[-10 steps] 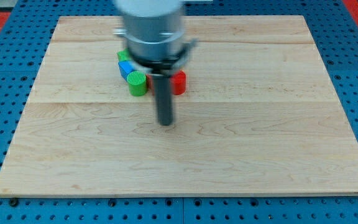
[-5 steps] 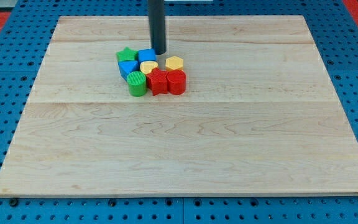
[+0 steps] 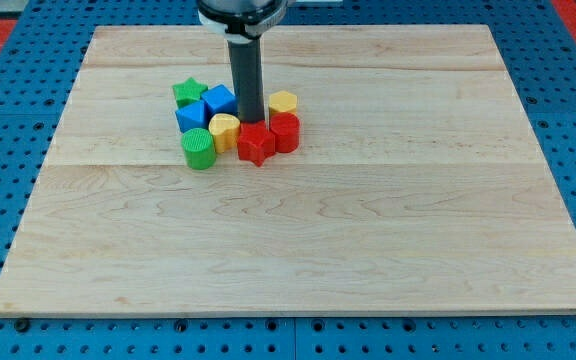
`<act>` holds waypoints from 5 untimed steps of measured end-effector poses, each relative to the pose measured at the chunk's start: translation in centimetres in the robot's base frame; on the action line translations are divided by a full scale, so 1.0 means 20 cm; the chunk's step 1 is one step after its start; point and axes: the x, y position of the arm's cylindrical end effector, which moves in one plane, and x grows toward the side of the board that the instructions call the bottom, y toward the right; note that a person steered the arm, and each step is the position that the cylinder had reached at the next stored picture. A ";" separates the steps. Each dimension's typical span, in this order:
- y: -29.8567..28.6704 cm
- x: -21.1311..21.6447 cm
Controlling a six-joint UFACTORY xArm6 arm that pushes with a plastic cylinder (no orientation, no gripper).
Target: Separate the group of blocks
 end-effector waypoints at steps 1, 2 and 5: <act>0.12 0.13; 0.08 0.14; -0.27 -0.13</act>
